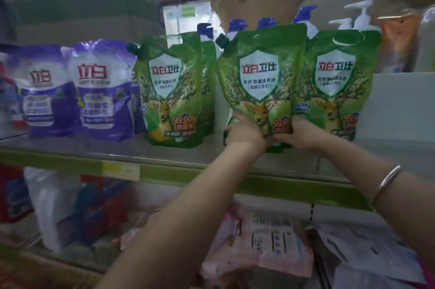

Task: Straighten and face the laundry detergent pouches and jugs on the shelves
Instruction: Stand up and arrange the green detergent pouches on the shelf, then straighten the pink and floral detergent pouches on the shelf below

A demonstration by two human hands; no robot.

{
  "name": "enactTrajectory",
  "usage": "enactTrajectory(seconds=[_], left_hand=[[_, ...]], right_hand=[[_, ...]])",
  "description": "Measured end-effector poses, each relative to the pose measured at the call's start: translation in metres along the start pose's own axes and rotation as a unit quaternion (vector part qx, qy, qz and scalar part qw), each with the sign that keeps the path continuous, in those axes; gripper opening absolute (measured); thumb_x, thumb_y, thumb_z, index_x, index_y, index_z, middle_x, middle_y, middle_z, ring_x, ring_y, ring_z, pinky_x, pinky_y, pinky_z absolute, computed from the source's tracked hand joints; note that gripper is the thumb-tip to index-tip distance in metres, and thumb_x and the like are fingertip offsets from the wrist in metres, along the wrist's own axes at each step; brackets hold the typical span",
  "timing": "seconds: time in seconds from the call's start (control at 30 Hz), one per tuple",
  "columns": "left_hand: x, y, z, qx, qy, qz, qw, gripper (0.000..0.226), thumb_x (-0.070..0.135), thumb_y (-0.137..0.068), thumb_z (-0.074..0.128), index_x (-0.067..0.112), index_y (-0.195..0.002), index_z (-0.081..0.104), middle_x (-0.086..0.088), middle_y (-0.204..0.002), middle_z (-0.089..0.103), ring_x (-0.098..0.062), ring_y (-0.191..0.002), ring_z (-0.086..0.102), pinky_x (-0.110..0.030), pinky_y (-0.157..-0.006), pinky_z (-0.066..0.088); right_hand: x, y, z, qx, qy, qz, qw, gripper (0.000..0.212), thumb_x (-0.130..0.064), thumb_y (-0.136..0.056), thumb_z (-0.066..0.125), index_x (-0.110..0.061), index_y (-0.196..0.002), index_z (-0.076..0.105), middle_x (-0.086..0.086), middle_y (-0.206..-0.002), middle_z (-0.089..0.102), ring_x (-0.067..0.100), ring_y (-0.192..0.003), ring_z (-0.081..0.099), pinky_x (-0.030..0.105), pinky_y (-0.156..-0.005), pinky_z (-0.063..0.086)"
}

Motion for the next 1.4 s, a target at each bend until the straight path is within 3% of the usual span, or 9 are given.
enactTrajectory(seconds=[0.17, 0.27, 0.37, 0.5, 0.67, 0.8, 0.93, 1.07, 1.4], left_hand=[[-0.003, 0.005, 0.001, -0.019, -0.023, 0.026, 0.999, 0.119, 0.048, -0.074, 0.072, 0.006, -0.147, -0.012, -0.022, -0.146, 0.033, -0.035, -0.129, 0.042, -0.042, -0.1, 0.042], [-0.011, 0.018, -0.011, -0.033, -0.06, 0.051, 0.996, 0.092, 0.047, -0.079, 0.067, 0.003, -0.145, 0.019, -0.012, -0.133, 0.049, -0.029, -0.117, 0.052, -0.036, -0.089, 0.047], [-0.019, 0.033, -0.029, -0.019, -0.114, 0.094, 0.989, 0.046, 0.048, -0.082, 0.063, 0.01, -0.107, 0.054, -0.007, -0.099, 0.06, -0.023, -0.084, 0.056, -0.029, -0.067, 0.047], [-0.046, 0.053, -0.055, 0.002, -0.117, 0.095, 0.989, 0.036, 0.041, -0.086, 0.06, 0.011, -0.071, 0.045, -0.001, -0.07, 0.048, -0.017, -0.063, 0.049, -0.026, -0.048, 0.035], [-0.089, 0.102, -0.074, 0.02, -0.139, 0.067, 0.988, 0.032, 0.039, -0.087, 0.057, 0.009, -0.084, 0.05, -0.012, -0.087, 0.059, -0.03, -0.081, 0.055, -0.03, -0.064, 0.039], [-0.117, 0.153, -0.069, 0.016, -0.157, 0.061, 0.986, 0.03, 0.033, -0.086, 0.057, 0.003, -0.089, 0.061, -0.021, -0.102, 0.064, -0.034, -0.088, 0.058, -0.034, -0.063, 0.042], [-0.154, 0.204, -0.048, -0.048, -0.157, 0.037, 0.986, 0.039, 0.032, -0.088, 0.054, 0.0, -0.11, 0.06, -0.018, -0.113, 0.062, -0.03, -0.097, 0.059, -0.033, -0.073, 0.046], [-0.201, 0.247, -0.027, -0.085, -0.156, 0.016, 0.984, 0.035, 0.032, -0.089, 0.049, 0.008, -0.112, 0.061, -0.016, -0.118, 0.062, -0.032, -0.109, 0.058, -0.033, -0.085, 0.045], [-0.322, 0.254, -0.015, -0.148, -0.114, -0.054, 0.981, 0.016, 0.032, -0.084, 0.053, 0.018, -0.084, 0.062, -0.005, -0.1, 0.067, -0.026, -0.093, 0.064, -0.034, -0.079, 0.054]], right_hand=[[-0.005, 0.012, -0.002, 0.005, -0.001, 0.018, 1.0, 0.061, -0.037, -0.089, 0.058, 0.001, -0.131, 0.037, 0.02, -0.129, 0.051, 0.033, -0.118, 0.049, 0.035, -0.095, 0.041], [-0.01, 0.022, 0.0, -0.001, 0.022, 0.014, 1.0, 0.061, -0.042, -0.09, 0.055, 0.001, -0.131, 0.043, 0.02, -0.129, 0.052, 0.033, -0.118, 0.05, 0.036, -0.098, 0.042], [-0.016, 0.039, 0.002, -0.004, 0.04, 0.008, 0.999, 0.059, -0.045, -0.091, 0.051, 0.001, -0.127, 0.047, 0.019, -0.124, 0.054, 0.032, -0.114, 0.052, 0.034, -0.094, 0.043], [-0.032, 0.072, -0.003, 0.045, 0.07, -0.021, 0.996, 0.046, -0.044, -0.091, 0.052, -0.001, -0.11, 0.055, 0.013, -0.095, 0.052, 0.025, -0.081, 0.049, 0.029, -0.065, 0.041], [-0.063, 0.13, 0.008, 0.083, 0.035, -0.096, 0.991, 0.031, -0.036, -0.09, 0.054, -0.009, -0.076, 0.051, 0.006, -0.077, 0.051, 0.025, -0.076, 0.05, 0.028, -0.054, 0.036], [-0.086, 0.182, 0.049, 0.057, 0.039, -0.128, 0.989, 0.034, -0.033, -0.09, 0.053, -0.002, -0.103, 0.059, 0.011, -0.096, 0.055, 0.026, -0.09, 0.052, 0.032, -0.074, 0.043], [-0.099, 0.229, 0.115, -0.037, 0.062, -0.13, 0.989, 0.026, -0.028, -0.09, 0.054, -0.003, -0.087, 0.06, 0.016, -0.087, 0.061, 0.031, -0.086, 0.059, 0.029, -0.057, 0.039], [-0.105, 0.27, 0.174, -0.098, 0.059, -0.141, 0.983, 0.019, -0.023, -0.089, 0.053, -0.006, -0.087, 0.06, 0.012, -0.087, 0.056, 0.022, -0.091, 0.059, 0.024, -0.06, 0.027], [-0.117, 0.263, 0.287, -0.17, 0.026, -0.074, 0.982, 0.017, -0.026, -0.086, 0.056, -0.014, -0.098, 0.058, 0.009, -0.108, 0.063, 0.026, -0.092, 0.058, 0.03, -0.073, 0.046]])
Point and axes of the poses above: each hand's wrist, its own y-axis away from the middle knuckle, its own z-axis out of the palm, x = y × z, the point moved 7 cm from there along -y, towards the middle knuckle
